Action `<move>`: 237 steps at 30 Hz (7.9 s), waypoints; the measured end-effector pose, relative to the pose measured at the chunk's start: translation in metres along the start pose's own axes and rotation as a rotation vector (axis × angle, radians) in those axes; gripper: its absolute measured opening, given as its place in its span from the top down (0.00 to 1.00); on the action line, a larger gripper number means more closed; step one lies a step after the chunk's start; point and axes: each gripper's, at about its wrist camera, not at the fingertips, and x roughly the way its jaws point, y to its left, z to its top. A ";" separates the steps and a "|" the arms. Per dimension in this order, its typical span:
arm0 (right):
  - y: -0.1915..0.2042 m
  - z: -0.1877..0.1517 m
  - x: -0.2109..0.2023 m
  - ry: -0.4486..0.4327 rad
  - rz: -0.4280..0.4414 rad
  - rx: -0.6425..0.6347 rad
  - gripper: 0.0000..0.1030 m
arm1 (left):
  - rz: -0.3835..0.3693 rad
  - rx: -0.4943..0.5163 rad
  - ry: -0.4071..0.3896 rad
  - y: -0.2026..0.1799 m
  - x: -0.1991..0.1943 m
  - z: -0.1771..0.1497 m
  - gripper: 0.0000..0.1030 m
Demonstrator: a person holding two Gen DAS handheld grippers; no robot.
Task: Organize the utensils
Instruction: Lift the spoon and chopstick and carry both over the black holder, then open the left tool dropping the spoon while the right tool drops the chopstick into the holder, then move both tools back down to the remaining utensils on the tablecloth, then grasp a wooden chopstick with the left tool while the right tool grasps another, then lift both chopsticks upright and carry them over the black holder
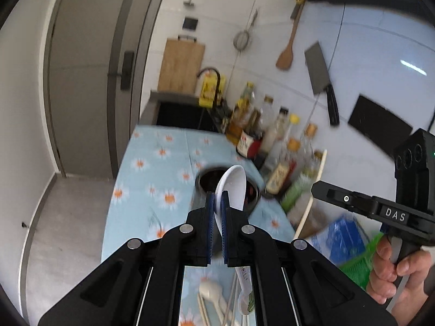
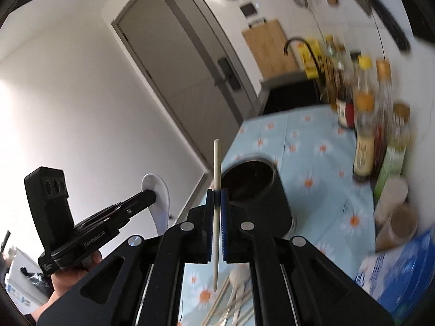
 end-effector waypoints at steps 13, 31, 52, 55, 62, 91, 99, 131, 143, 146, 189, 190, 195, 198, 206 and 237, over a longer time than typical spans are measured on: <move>0.020 0.077 0.012 -0.138 -0.090 -0.032 0.94 | -0.073 0.043 -0.192 0.002 0.031 0.065 0.96; 0.012 0.084 0.065 -0.133 -0.273 -0.037 0.94 | -0.152 0.012 -0.131 0.027 0.110 0.058 0.94; 0.009 0.075 0.050 -0.136 -0.315 0.003 0.76 | -0.203 0.047 -0.046 0.023 0.115 0.045 0.57; 0.010 0.073 0.045 -0.141 -0.314 0.007 0.76 | -0.210 0.053 -0.046 0.022 0.111 0.046 0.57; 0.013 0.062 0.032 -0.131 -0.306 0.024 0.76 | -0.228 0.066 -0.042 0.021 0.093 0.044 0.57; -0.010 -0.060 0.021 0.172 -0.209 0.121 0.68 | -0.328 0.148 0.302 0.023 0.043 -0.059 0.57; -0.031 -0.085 0.021 0.222 -0.179 0.224 0.68 | -0.384 0.217 0.465 0.006 0.064 -0.089 0.59; -0.084 -0.135 0.015 0.261 -0.158 0.457 0.68 | -0.295 0.446 0.882 -0.028 0.175 -0.150 0.82; -0.090 -0.138 0.016 0.267 -0.157 0.470 0.68 | -0.293 0.442 0.896 -0.032 0.179 -0.149 0.88; -0.091 -0.140 0.017 0.273 -0.157 0.475 0.68 | -0.308 0.416 0.907 -0.032 0.182 -0.149 0.90; -0.093 -0.138 0.108 0.684 -0.310 0.501 0.80 | -0.386 0.090 0.680 0.027 0.095 -0.126 0.96; -0.093 -0.137 0.110 0.690 -0.333 0.488 0.80 | -0.388 0.075 0.672 0.030 0.092 -0.127 0.96; -0.092 -0.134 0.116 0.718 -0.391 0.469 0.85 | -0.397 0.041 0.660 0.040 0.082 -0.135 0.96; -0.091 -0.135 0.119 0.731 -0.412 0.464 0.87 | -0.404 0.029 0.658 0.042 0.080 -0.139 0.96; -0.073 -0.140 0.150 0.767 -0.501 0.407 0.89 | -0.409 0.008 0.654 0.051 0.075 -0.142 0.96; -0.053 -0.108 0.126 0.472 -0.354 0.348 0.95 | -0.364 -0.016 0.521 0.042 0.065 -0.114 0.96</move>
